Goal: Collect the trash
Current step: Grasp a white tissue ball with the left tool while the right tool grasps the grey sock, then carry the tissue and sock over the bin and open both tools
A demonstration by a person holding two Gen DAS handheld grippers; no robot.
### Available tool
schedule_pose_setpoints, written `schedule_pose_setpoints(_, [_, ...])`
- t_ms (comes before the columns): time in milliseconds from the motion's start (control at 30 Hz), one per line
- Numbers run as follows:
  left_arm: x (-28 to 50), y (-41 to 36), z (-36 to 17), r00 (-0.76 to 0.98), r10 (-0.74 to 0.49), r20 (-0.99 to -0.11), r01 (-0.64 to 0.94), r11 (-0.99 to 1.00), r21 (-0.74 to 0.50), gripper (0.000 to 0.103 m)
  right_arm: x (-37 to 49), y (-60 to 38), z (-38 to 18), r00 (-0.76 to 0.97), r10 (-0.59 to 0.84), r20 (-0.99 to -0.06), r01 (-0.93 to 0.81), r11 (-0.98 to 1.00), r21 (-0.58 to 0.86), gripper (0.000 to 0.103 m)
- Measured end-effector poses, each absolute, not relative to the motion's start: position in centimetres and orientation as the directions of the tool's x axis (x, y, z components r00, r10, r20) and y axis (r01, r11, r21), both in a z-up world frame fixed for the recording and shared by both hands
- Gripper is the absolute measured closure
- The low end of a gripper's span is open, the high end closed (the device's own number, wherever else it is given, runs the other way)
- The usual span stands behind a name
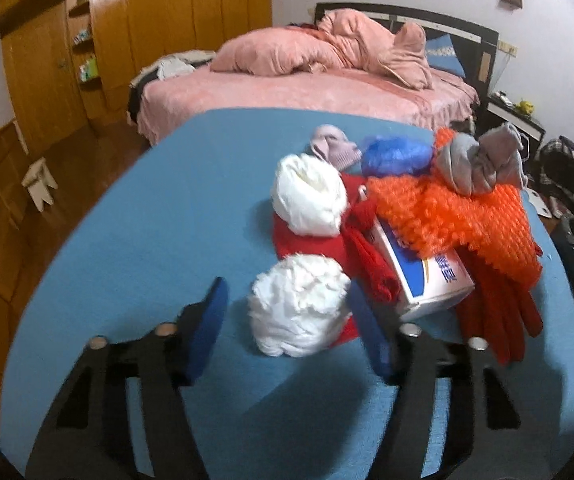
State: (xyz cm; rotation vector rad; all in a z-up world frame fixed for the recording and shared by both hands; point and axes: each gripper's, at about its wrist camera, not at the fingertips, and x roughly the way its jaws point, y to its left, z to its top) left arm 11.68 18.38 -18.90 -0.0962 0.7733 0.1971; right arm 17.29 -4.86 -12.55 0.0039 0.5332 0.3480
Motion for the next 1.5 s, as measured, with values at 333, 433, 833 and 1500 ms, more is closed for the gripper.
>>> schedule_pose_setpoints(333, [11.7, 19.0, -17.6, 0.735, 0.124, -0.667, -0.215, 0.975, -0.056, 0.083, 19.4, -1.6, -12.7, 0.776, 0.381, -0.502, -0.390, 0.916, 0.092, 0.007])
schedule_pose_setpoints(433, [11.8, 19.2, -17.8, 0.732, 0.115, -0.671, -0.211, 0.975, -0.064, 0.083, 20.0, -0.6, -13.0, 0.757, 0.402, -0.515, -0.416, 0.904, 0.094, 0.013])
schedule_pose_setpoints(833, [12.4, 19.0, -18.6, 0.715, 0.094, -0.692, -0.201, 0.977, -0.075, 0.069, 20.4, 0.3, -14.3, 0.661, 0.493, -0.566, -0.499, 0.852, 0.159, 0.062])
schedule_pose_setpoints(1500, [10.0, 17.1, -12.7, 0.804, 0.093, -0.588, -0.182, 0.979, -0.094, 0.088, 17.6, -2.8, -9.9, 0.658, 0.576, -0.484, -0.553, 0.807, 0.208, 0.089])
